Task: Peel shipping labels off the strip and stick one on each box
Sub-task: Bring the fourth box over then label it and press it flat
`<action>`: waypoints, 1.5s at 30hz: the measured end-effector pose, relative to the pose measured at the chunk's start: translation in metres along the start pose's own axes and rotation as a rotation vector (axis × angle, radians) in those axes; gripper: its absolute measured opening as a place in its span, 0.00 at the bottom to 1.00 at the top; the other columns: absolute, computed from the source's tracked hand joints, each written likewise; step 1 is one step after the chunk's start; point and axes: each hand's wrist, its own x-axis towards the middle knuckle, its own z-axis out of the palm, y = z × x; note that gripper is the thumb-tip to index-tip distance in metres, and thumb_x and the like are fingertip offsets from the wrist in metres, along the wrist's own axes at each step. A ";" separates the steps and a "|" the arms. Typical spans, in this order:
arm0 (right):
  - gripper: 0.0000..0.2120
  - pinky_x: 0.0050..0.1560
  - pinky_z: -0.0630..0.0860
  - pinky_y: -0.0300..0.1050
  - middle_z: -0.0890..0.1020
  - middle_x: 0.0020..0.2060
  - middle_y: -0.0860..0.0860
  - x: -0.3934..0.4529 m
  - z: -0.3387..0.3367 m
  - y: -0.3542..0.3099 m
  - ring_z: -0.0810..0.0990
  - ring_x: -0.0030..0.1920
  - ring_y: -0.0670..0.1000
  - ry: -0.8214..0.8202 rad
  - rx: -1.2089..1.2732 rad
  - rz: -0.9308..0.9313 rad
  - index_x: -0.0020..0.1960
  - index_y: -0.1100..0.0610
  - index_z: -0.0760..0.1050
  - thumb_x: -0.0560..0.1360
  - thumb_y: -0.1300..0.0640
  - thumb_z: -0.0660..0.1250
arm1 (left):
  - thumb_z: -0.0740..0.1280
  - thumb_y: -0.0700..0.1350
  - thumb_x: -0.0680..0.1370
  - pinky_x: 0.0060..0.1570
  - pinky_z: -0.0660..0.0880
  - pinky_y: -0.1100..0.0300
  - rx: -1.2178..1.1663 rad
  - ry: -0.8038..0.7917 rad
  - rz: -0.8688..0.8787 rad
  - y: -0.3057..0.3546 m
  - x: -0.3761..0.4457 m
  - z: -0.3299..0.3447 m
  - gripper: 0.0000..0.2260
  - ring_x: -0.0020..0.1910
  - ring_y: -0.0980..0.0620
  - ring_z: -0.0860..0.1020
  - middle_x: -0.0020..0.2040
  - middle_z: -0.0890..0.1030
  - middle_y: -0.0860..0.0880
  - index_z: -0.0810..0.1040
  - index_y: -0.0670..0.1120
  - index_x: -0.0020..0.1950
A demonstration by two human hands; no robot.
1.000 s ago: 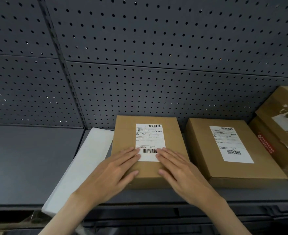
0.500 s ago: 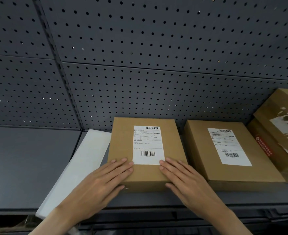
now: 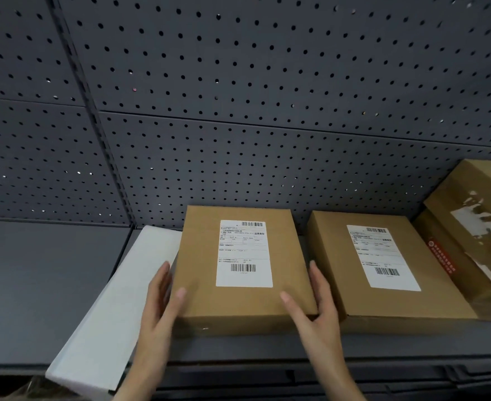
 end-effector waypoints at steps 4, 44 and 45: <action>0.42 0.51 0.77 0.32 0.80 0.59 0.37 0.002 0.007 0.007 0.79 0.59 0.38 0.040 0.156 0.166 0.72 0.39 0.69 0.61 0.48 0.80 | 0.65 0.57 0.75 0.68 0.67 0.60 -0.066 0.051 -0.018 -0.007 -0.004 0.013 0.25 0.66 0.70 0.72 0.67 0.76 0.69 0.70 0.60 0.73; 0.42 0.52 0.76 0.35 0.85 0.53 0.38 0.066 -0.280 -0.046 0.83 0.50 0.34 0.042 0.201 0.022 0.72 0.47 0.74 0.59 0.44 0.81 | 0.73 0.44 0.76 0.55 0.77 0.56 -0.092 0.099 0.012 0.043 -0.060 0.299 0.26 0.55 0.57 0.81 0.57 0.82 0.62 0.72 0.62 0.70; 0.42 0.52 0.76 0.35 0.85 0.53 0.38 0.066 -0.281 -0.043 0.83 0.50 0.34 0.041 0.200 0.021 0.72 0.47 0.73 0.59 0.44 0.81 | 0.73 0.44 0.76 0.55 0.77 0.56 -0.084 0.101 0.013 0.041 -0.060 0.301 0.25 0.56 0.56 0.81 0.57 0.81 0.62 0.72 0.62 0.70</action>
